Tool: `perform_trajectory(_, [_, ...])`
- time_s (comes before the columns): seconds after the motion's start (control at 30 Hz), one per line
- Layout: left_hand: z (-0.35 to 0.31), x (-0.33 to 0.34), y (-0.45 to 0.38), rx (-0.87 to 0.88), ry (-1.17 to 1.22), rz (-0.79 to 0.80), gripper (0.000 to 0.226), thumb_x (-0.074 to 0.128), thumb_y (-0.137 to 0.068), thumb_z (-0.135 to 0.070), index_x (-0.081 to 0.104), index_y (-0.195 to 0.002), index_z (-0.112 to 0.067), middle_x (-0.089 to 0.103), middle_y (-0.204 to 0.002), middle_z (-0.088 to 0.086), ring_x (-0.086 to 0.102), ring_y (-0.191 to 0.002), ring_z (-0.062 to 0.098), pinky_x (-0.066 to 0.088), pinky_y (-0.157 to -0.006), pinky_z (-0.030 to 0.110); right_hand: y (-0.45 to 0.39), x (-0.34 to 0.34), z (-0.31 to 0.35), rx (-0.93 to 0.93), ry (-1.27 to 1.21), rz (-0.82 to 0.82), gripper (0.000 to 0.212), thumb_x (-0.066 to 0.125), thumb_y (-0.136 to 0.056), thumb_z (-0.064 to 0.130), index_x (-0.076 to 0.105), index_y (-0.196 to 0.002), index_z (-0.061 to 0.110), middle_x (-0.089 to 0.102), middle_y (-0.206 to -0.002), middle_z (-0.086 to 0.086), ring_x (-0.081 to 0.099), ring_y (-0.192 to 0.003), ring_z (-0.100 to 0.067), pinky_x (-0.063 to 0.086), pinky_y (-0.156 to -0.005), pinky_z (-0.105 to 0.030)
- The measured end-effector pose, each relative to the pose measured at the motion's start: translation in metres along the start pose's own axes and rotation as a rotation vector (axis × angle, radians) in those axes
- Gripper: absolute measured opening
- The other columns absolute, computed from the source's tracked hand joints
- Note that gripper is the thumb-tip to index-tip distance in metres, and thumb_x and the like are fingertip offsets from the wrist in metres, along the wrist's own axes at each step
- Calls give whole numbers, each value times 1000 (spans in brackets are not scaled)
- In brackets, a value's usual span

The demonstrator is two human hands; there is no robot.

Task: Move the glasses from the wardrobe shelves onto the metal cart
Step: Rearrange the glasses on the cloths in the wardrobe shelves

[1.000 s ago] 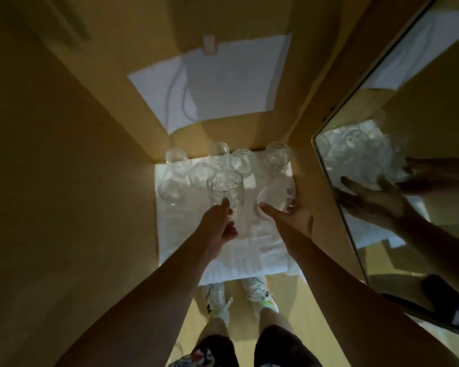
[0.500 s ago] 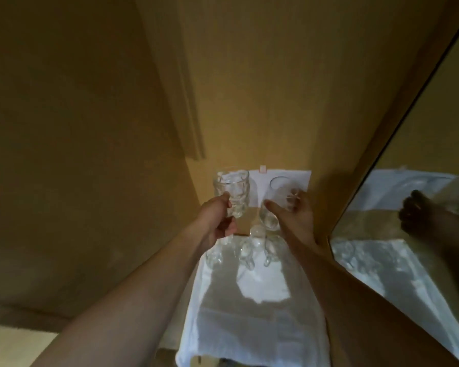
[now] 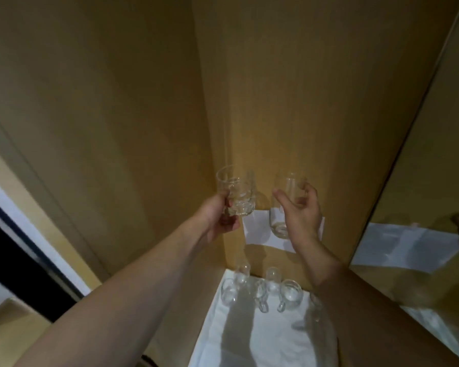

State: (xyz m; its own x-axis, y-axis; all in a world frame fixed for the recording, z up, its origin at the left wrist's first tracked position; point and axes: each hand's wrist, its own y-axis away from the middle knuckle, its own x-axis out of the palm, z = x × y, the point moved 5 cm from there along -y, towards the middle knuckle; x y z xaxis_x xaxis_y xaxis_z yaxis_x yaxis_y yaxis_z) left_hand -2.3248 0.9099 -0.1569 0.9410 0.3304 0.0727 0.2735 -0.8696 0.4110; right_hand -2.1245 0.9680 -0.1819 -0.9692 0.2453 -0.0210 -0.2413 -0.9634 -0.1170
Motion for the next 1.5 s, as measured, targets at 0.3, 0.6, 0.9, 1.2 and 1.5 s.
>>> perform_trajectory(0.3, [-25,-21,67,76,-37,57,37,45,-102,-37,42,-69,-21,56,-72,11,54,-64,23,56,-62,33,54,-14,54,-100,-75,-8,50,80,-76,54,57,-116,35,69,-100,6,67,-94,-15,54,-85,-37])
perform_trajectory(0.6, [-7,-31,148,178,-56,137,38,47,-100,-35,44,-64,-20,57,-70,13,55,-63,24,56,-62,33,148,-52,82,-174,-79,-13,31,79,-80,52,60,-102,41,70,-93,8,67,-87,-14,55,-79,-37])
perform_trajectory(0.9, [55,-25,222,94,-39,206,37,46,-101,-38,45,-69,-19,54,-69,13,53,-64,24,57,-61,31,244,-124,79,-187,23,-133,49,78,-78,59,60,-103,21,53,-56,23,51,-56,0,44,-66,-30])
perform_trajectory(1.2, [108,23,291,73,-21,213,40,49,-99,-41,48,-68,-15,62,-82,19,60,-69,28,60,-65,38,300,-217,88,-217,54,-104,55,75,-73,66,64,-110,26,66,-69,3,67,-67,-14,58,-71,-40])
perform_trajectory(1.5, [154,106,376,37,0,178,35,49,-99,-41,50,-77,-13,61,-93,21,60,-76,33,59,-71,44,333,-351,84,-159,85,-113,43,78,-78,58,60,-97,25,66,-78,-10,66,-75,-23,57,-77,-42])
